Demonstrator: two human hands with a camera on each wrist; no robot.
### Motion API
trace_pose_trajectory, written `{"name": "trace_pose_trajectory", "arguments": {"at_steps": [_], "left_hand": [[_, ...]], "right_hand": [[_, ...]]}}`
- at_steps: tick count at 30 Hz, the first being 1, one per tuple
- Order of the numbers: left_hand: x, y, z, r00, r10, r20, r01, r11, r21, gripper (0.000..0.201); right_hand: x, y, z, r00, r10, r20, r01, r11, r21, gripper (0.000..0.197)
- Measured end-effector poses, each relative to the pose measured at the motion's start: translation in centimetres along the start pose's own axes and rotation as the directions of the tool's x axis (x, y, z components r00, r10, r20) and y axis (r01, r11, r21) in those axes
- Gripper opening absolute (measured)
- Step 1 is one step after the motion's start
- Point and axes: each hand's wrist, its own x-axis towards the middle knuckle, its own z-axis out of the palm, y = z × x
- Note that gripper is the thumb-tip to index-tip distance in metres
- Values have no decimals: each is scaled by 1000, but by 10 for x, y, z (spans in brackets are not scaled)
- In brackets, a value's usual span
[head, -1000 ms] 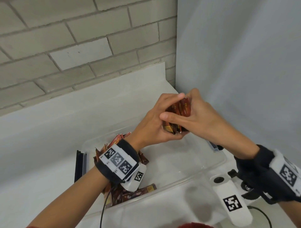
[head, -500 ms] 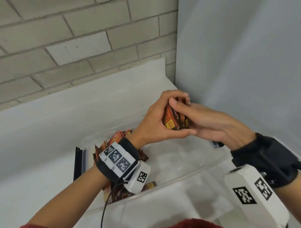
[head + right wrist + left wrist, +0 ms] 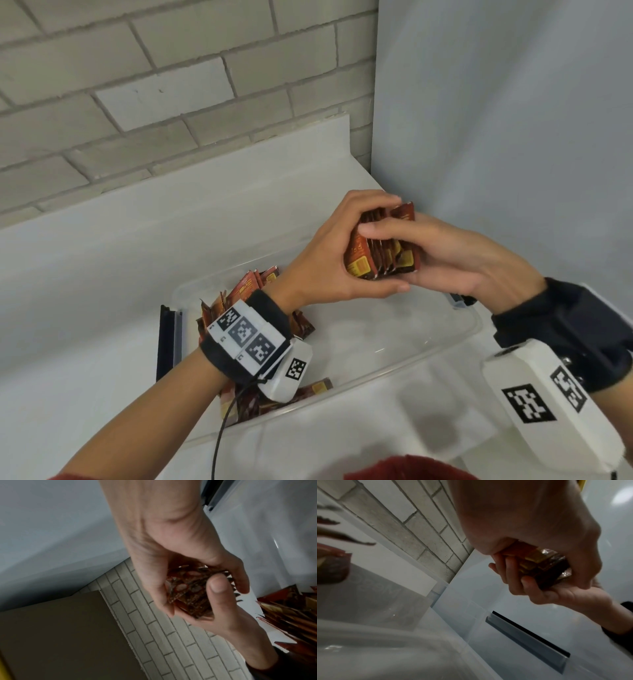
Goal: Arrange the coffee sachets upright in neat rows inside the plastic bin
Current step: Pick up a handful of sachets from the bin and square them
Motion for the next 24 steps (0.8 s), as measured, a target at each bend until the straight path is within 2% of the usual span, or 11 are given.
{"name": "trace_pose_trajectory", "arguments": {"at_steps": [1,2,4,5,7,9,13,15,17,21,24], "left_hand": [[-10,-17,7,997,62,42,-60,998,-36,72],[-19,-30,9,998,23,61,-12,983,-181,75],[-22,-31,0,995,-24,99,55,946,-320,75],[-17,-24,2,997,19,81,11,936,-352,74],[-15,-19,2,992,104,76,-77,953,-294,73],[-18,-24,0,988,108,115,-80,970,-228,72],[-19,-20,2,988,130,78,-112,973,-203,64],[-18,-20,0,990,122,69,-101,961,-257,62],[-17,-18,-5,990,113,82,-91,967,-237,65],[-16,-16,-10,988,88,130,-64,982,-176,82],[-17,-17,-9,985,98,141,-72,981,-178,84]], "right_hand": [[-6,-12,10,996,92,7,-92,996,4,34],[-10,-19,14,991,133,-15,-133,991,9,37],[-19,-28,18,995,101,2,-101,994,-32,54],[-16,-25,23,994,102,-49,-105,992,-63,60],[-12,-22,23,988,108,-111,-125,979,-159,62],[-14,-23,26,989,107,-101,-124,975,-184,55],[-16,-20,27,983,173,-62,-179,979,-101,30],[-18,-22,27,981,181,-64,-181,984,4,28],[-19,-24,25,979,198,-54,-196,980,41,32],[-18,-23,20,976,209,-58,-207,977,40,25],[-20,-21,15,977,209,-44,-207,977,58,19]]}}
